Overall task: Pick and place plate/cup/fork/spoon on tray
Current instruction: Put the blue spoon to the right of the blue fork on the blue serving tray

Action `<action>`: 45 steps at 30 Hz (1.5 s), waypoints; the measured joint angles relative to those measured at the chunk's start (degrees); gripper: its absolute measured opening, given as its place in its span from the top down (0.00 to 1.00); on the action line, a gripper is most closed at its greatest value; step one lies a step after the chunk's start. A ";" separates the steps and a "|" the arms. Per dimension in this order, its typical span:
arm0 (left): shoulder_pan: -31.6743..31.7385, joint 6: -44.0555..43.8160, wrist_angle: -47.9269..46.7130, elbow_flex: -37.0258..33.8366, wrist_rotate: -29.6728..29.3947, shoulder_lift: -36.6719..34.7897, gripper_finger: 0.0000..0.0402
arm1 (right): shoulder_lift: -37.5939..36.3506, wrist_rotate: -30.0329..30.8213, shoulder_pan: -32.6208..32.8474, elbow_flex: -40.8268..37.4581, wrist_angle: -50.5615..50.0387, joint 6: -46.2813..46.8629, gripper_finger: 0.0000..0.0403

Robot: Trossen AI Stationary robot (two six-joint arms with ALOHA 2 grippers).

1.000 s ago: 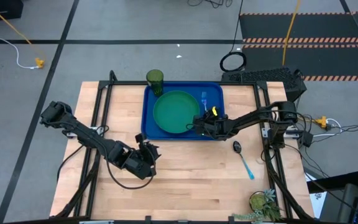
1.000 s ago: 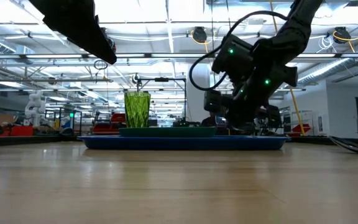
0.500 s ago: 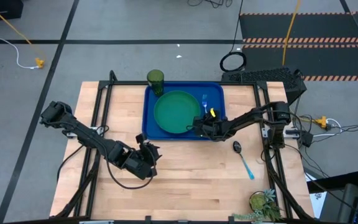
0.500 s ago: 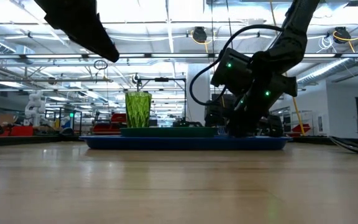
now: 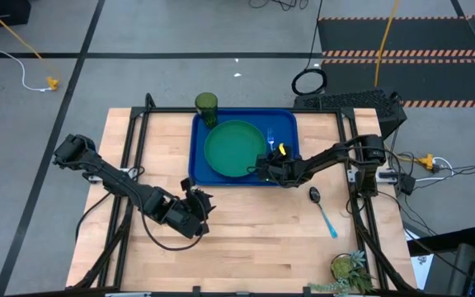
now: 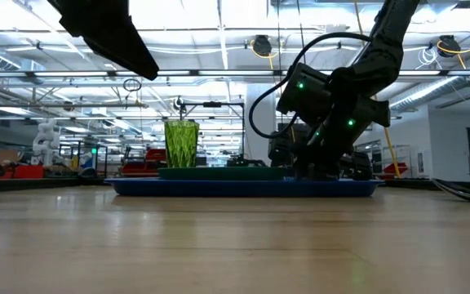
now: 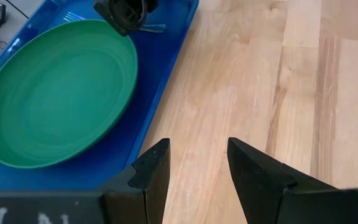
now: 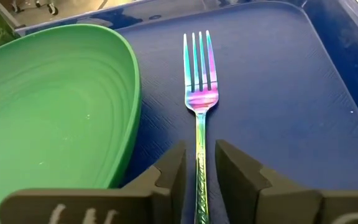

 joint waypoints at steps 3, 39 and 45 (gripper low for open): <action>-0.04 -0.31 -0.03 0.00 0.10 0.00 0.59 | -0.71 0.00 0.00 -0.04 -0.04 -0.61 0.78; -2.50 -1.16 -1.52 0.00 0.13 0.02 0.59 | -31.78 -33.83 20.49 -0.04 -35.02 -4.71 0.77; -3.13 -2.49 -2.29 0.00 -0.11 0.02 0.59 | -31.79 -41.25 26.53 -0.04 -43.27 4.60 0.77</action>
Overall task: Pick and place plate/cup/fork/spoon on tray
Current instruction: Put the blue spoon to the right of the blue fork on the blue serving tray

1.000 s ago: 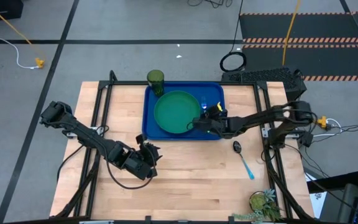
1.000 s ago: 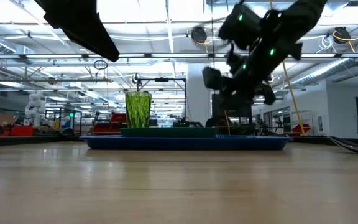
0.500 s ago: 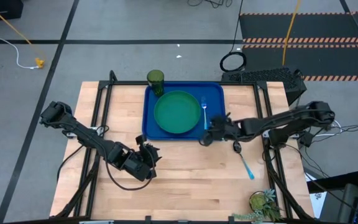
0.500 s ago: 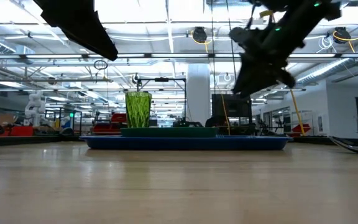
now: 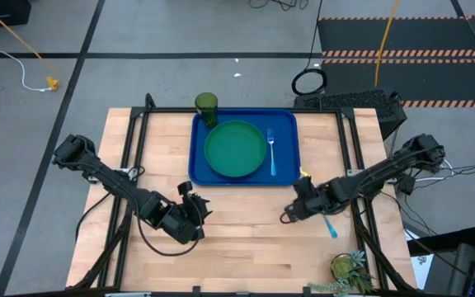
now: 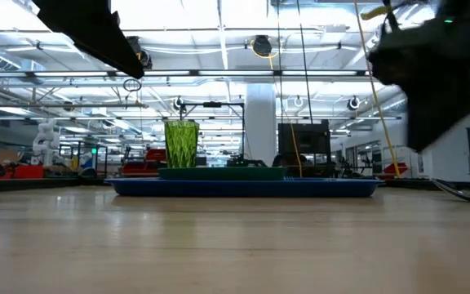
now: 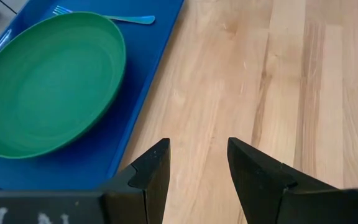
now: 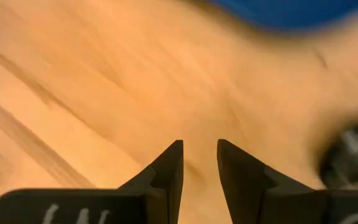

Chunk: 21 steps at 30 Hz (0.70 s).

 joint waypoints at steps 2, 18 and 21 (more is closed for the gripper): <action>0.00 -0.03 0.00 0.00 0.00 0.00 0.59 | -0.02 -3.07 1.49 0.00 -4.29 2.72 0.77; 0.00 -1.26 0.02 0.00 -0.07 0.00 0.59 | 0.01 -7.46 8.82 0.02 -19.32 6.88 0.77; 0.00 -1.09 0.02 0.00 -0.09 0.00 0.59 | 0.01 -4.61 9.56 -0.01 -20.14 7.62 0.77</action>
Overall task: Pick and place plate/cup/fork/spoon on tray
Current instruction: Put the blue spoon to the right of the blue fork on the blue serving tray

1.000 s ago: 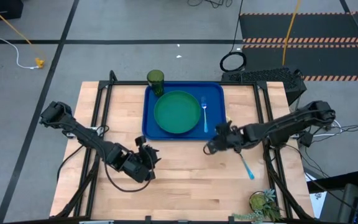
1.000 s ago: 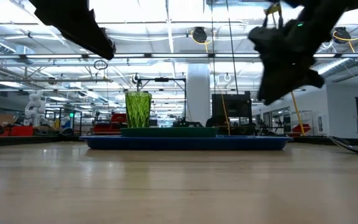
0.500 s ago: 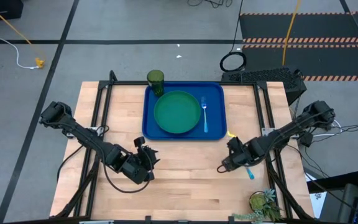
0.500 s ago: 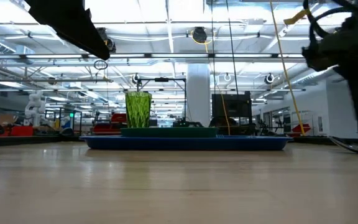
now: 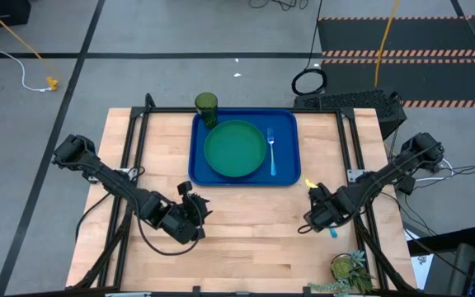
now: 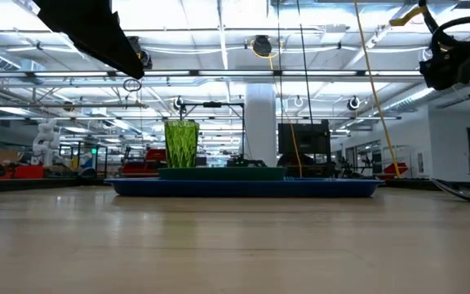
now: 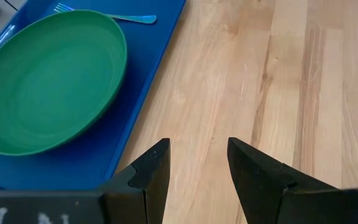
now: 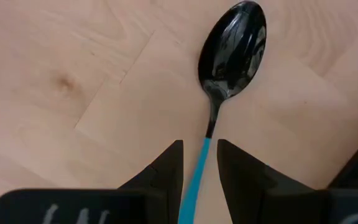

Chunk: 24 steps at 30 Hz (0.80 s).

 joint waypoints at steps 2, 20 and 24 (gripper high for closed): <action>0.00 0.01 0.00 0.00 0.00 0.00 0.59 | 0.00 0.57 0.02 -0.41 0.09 0.84 0.77; 0.65 -0.01 0.07 0.00 0.92 0.00 0.59 | -0.18 -1.68 -0.02 -10.76 9.18 0.64 0.77; 0.63 -0.12 0.43 0.00 1.03 0.00 0.59 | -0.26 -0.68 0.00 -12.58 12.50 0.63 0.77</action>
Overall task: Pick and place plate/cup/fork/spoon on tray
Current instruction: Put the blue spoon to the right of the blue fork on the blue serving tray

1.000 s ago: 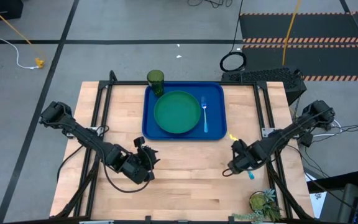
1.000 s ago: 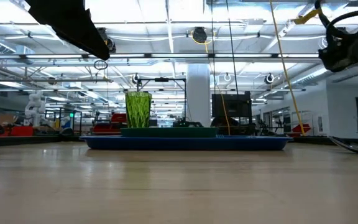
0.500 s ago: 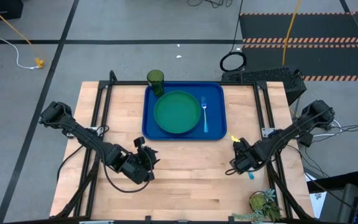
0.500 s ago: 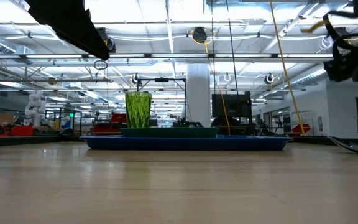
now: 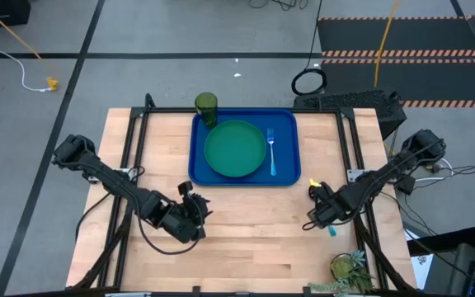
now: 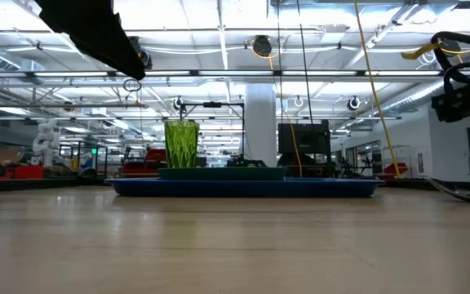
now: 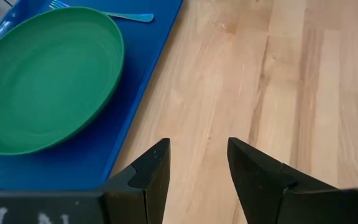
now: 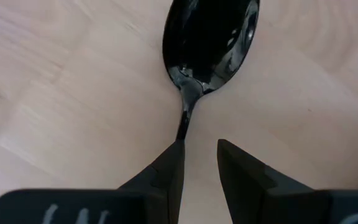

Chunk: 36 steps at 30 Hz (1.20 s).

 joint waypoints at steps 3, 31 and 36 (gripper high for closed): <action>-0.02 -0.06 0.38 0.00 0.41 0.00 0.59 | 0.11 1.13 -0.07 -0.06 1.67 -0.02 0.77; 0.37 0.85 1.69 0.00 0.41 0.00 0.59 | 0.30 3.66 -0.02 2.01 9.94 -2.79 0.77; 0.47 1.32 1.69 0.00 0.41 0.00 0.59 | 0.28 4.64 -0.02 2.04 13.41 -5.04 0.77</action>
